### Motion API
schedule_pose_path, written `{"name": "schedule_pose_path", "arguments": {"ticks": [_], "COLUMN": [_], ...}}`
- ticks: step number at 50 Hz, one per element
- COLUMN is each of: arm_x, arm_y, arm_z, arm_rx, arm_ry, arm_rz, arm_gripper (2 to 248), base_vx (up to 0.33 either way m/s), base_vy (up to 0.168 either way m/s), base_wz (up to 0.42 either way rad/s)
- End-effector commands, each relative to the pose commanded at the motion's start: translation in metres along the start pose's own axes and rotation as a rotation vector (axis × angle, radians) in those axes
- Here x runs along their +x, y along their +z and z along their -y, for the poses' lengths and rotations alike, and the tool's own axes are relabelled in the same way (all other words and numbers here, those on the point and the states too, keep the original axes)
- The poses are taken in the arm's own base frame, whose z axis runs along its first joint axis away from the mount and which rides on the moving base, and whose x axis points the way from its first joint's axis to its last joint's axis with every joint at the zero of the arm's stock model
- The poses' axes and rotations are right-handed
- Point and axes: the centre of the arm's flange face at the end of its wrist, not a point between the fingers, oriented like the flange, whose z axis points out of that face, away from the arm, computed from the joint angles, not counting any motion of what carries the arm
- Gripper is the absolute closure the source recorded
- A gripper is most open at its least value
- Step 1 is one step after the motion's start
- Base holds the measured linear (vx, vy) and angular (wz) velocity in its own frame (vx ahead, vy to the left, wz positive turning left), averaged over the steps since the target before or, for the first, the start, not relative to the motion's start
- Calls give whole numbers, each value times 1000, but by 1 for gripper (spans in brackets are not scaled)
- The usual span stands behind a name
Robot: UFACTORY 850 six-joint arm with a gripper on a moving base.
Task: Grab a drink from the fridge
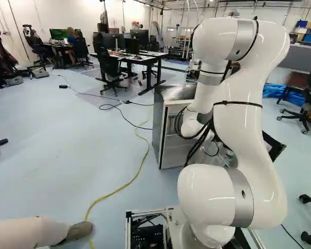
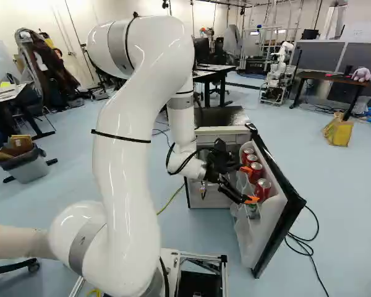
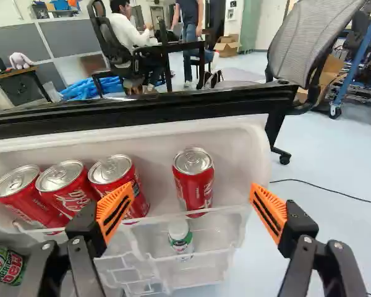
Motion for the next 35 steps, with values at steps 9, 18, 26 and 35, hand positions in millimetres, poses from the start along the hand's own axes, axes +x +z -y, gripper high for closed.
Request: {"name": "schedule_pose_path", "arguments": {"ticks": [9, 18, 26, 35], "arm_x": [2, 3, 4, 5], "arm_y": [4, 9, 11, 11], "arm_z": [-3, -6, -8, -8], "arm_rx": [20, 47, 74, 92], "arm_ry": [-11, -24, -37, -43], "arm_rz": [4, 10, 15, 18], "arm_gripper": [3, 3, 3, 3], "base_vx": [0, 0, 0, 0], "base_vy": [0, 0, 0, 0], "base_wz": [0, 0, 0, 0]}}
